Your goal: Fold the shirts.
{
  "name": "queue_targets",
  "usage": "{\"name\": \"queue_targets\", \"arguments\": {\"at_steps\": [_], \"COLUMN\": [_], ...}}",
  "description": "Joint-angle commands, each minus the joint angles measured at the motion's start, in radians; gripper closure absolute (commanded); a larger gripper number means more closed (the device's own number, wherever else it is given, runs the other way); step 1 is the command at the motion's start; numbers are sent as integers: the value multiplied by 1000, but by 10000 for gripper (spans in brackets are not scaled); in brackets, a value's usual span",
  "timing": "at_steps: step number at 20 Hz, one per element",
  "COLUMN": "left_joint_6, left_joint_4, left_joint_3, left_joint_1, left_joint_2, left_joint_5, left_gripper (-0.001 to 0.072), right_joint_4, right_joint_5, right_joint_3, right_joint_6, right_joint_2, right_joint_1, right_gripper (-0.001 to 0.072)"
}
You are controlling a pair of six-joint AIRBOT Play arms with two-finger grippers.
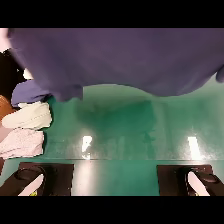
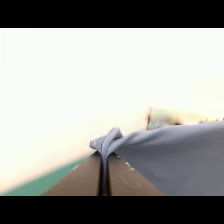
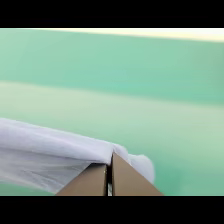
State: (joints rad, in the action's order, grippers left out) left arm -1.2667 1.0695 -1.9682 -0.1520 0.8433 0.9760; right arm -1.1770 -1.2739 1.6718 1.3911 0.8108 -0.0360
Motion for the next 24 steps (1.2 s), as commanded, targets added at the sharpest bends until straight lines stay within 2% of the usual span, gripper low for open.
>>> {"name": "queue_targets", "arguments": {"at_steps": [1,4,6,9,11,13,15,18,22,23,24], "left_joint_6": [0,-11,-102,-172,-174,-174,-174,-174,-175,-174,-179], "left_joint_4": [-67,-39,84,189,187,192,200,208,208,211,211], "left_joint_3": [-122,-101,-5,206,372,516,610,619,600,600,600], "left_joint_1": [1,1,1,1,1,1,1,1,1,1,1], "left_joint_2": [-28,-21,9,110,202,304,410,589,715,725,732], "left_joint_5": [32,60,156,303,305,232,95,-100,-241,-255,-262], "left_gripper": [685,685,684,684,684,684,683,683,682,629,377], "right_joint_4": [-5,-14,-30,-27,-29,-31,-30,-27,-18,-18,-18], "right_joint_5": [-119,-255,-322,-340,-362,-346,-245,-52,28,33,35], "right_joint_3": [233,444,493,338,206,110,44,18,90,112,131], "right_joint_6": [-30,-13,23,51,56,37,3,4,8,8,8], "right_joint_2": [69,178,253,340,429,540,647,783,907,926,942], "right_joint_1": [-1,-1,-1,2,30,71,110,143,154,154,154], "right_gripper": [699,699,700,700,700,700,700,700,698,698,698]}}
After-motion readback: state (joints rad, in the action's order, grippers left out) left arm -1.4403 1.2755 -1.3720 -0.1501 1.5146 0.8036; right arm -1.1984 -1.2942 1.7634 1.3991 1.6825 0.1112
